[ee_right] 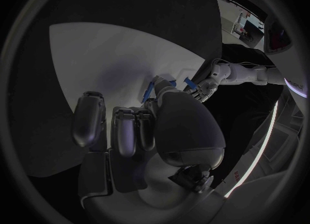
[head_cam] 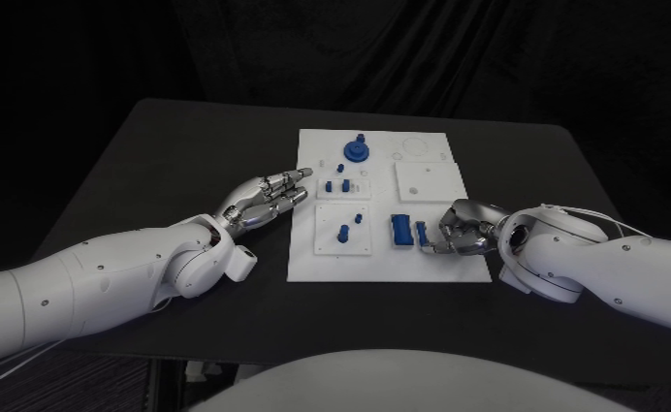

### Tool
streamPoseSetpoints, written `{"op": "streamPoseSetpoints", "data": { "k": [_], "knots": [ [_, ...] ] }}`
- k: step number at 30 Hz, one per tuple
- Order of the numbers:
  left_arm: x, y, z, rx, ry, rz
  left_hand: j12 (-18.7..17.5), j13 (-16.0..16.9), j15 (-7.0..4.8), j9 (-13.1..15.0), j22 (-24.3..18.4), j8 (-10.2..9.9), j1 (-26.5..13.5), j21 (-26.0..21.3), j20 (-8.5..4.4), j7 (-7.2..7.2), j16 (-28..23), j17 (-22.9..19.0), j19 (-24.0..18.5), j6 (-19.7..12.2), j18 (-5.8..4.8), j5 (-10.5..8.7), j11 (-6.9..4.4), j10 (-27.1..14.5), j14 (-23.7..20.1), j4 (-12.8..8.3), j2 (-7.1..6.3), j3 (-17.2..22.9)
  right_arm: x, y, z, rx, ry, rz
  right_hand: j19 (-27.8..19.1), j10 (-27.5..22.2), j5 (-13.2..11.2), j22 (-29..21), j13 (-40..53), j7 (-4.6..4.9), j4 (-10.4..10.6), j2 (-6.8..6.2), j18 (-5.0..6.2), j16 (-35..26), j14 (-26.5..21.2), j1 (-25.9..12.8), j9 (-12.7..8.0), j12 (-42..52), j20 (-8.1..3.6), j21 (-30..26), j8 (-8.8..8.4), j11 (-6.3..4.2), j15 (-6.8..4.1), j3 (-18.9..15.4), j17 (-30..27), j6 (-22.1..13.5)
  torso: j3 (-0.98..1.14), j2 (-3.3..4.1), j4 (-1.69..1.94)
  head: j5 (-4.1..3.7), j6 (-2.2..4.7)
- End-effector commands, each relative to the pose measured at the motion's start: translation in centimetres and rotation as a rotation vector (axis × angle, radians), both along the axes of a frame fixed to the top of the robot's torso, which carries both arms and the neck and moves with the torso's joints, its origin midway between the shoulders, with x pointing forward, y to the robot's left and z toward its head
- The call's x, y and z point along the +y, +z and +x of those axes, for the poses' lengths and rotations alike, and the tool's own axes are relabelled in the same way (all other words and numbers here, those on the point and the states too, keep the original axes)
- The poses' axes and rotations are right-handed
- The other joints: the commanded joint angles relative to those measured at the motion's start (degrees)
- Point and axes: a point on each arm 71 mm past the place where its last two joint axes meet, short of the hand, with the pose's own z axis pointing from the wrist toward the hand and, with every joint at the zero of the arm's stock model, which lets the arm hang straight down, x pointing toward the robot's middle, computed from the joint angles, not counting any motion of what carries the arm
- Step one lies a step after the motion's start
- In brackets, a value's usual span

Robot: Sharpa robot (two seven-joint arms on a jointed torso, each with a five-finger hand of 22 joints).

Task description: Assemble the parts on the task board

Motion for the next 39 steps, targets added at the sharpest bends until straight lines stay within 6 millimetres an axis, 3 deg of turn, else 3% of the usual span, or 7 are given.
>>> {"op": "streamPoseSetpoints", "data": {
  "k": [1, 12, 23, 26, 29, 35, 39],
  "knots": [
    [-0.2, 0.3, -0.1, -0.038, -0.015, -0.045, 0.19, 0.09, 0.1, 0.07, -0.06, 0.23, -0.05, 0.11, 0.08, 0.85, 0.08, 0.01, -0.07, 0.18, 0.97, 0.33, -0.02, 0.07, -0.03, -0.05, -0.29, 0.37, -0.1, -0.4, -0.2, 0.027, 0.002, -0.026, 0.65, 5.96, 0.33, 9.92, 15.07, -0.94, -0.41, 0.95, -0.54, 0.17, 6.04, 1.69, 7.37, -0.31, -0.38, -0.24, -0.03, -0.26, -0.55, 0.13, 15.09, 1.48, 0.05, 0.06, 0.11, -0.12, -0.01],
    [-0.2, 0.4, -0.2, -0.041, -0.014, -0.046, 0.19, 0.09, 0.15, 0.08, -0.09, 0.24, -0.07, 0.1, 0.09, 0.91, 0.08, 0.01, -0.07, 0.22, 0.96, 0.34, 0.03, 0.09, -0.03, -0.03, -0.28, 0.45, -0.1, -0.1, -0.5, 0.018, 0.015, -0.006, 0.43, 5.96, 0.14, 9.78, 15.07, -0.78, -0.76, -0.77, -0.45, 0.17, 6.04, 1.53, 6.48, -0.31, -0.36, -0.77, -1.6, -0.15, -0.49, -0.69, 15.09, -1.09, 0.04, 0.06, 0.0, 0.01, -0.01],
    [-0.1, 0.8, -0.4, -0.079, 0.008, -0.051, 0.71, 0.16, -0.4, 0.19, -0.08, 0.46, -0.04, 0.12, -0.18, 0.89, 0.07, 0.0, -0.05, 1.11, 1.05, 0.41, -0.44, 0.31, -0.06, -0.05, -0.72, 0.45, -1.1, 1.9, -1.4, -0.114, -0.006, 0.112, 0.14, 5.96, 0.21, 9.61, 15.07, -0.54, 5.15, -3.56, -0.34, 0.17, 6.04, -2.91, 3.31, -0.31, -0.07, -1.48, -6.7, 0.12, -0.26, -4.66, 15.09, -7.64, 0.04, -0.02, -0.01, -0.45, -0.01],
    [-0.2, 0.9, -0.5, -0.091, 0.014, -0.054, 0.83, 0.17, -0.59, 0.22, -0.13, 0.52, -0.06, 0.11, -0.31, 0.95, 0.05, -0.01, -0.06, 1.36, 1.08, 0.4, -0.6, 0.37, -0.08, 0.0, -0.84, 0.43, -1.4, 2.6, -1.2, -0.153, -0.027, 0.165, -0.59, 5.96, 0.11, 9.11, 15.07, -0.3, 5.84, -2.66, 0.0, -0.23, 5.76, -4.41, 0.3, -0.31, 0.1, -3.42, -11.44, 0.37, -0.06, -6.03, 13.86, -13.35, 0.05, -0.09, 0.0, -0.71, -0.01],
    [-0.3, 1.1, -0.6, -0.105, 0.022, -0.055, 1.26, 0.22, -1.01, 0.28, -0.22, 0.68, -0.09, 0.1, -0.66, 0.95, 0.02, -0.04, -0.09, 2.0, 1.11, 0.42, -0.81, 0.55, -0.15, 0.17, -1.16, 0.35, -1.7, 3.7, -0.9, -0.211, -0.052, 0.244, -4.65, 5.96, 0.2, 6.63, 15.07, 0.82, 5.66, 0.19, 1.6, -3.26, 3.34, -7.17, -10.79, -0.31, 1.03, -13.12, -27.67, 1.63, 1.14, -8.06, 5.96, -28.13, 0.08, -0.25, -0.12, -0.58, -0.01],
    [-0.3, 1.6, -1.0, -0.136, 0.043, -0.057, 1.87, 0.27, -1.88, 0.34, -0.45, 0.9, -0.57, 0.06, -1.49, 0.75, -0.05, -0.08, -0.17, 3.04, 1.12, 0.31, -1.33, 0.83, -0.26, 1.38, -1.92, -0.25, -2.3, 6.4, 0.0, -0.412, -0.081, 0.421, -14.03, -5.23, 0.17, -0.3, 4.59, 3.69, 5.85, 2.57, 4.72, -12.45, -4.09, -7.2, -20.72, -8.99, 3.63, -36.49, -38.31, 4.26, 3.67, -12.36, -10.53, -27.52, -0.06, -0.64, -0.29, -0.07, -0.01],
    [-0.2, 2.0, -1.1, -0.161, 0.058, -0.056, 2.0, 0.26, -2.64, 0.27, -0.85, 0.8, -1.45, -0.01, -2.62, 0.32, -0.13, -0.14, -0.31, 3.15, 1.04, -0.46, -1.88, 0.82, -0.41, 4.28, -2.44, -1.47, -2.4, 7.5, 0.6, -0.466, -0.101, 0.541, -22.13, -29.75, 0.22, -7.87, -17.03, 6.86, 5.9, 4.44, 5.3, -35.53, -21.41, -5.91, -28.1, -30.2, 6.77, -51.99, -44.94, 7.21, 6.9, -14.92, -39.2, -29.34, -0.23, -1.3, -0.42, 0.57, -0.01]
  ]
}}
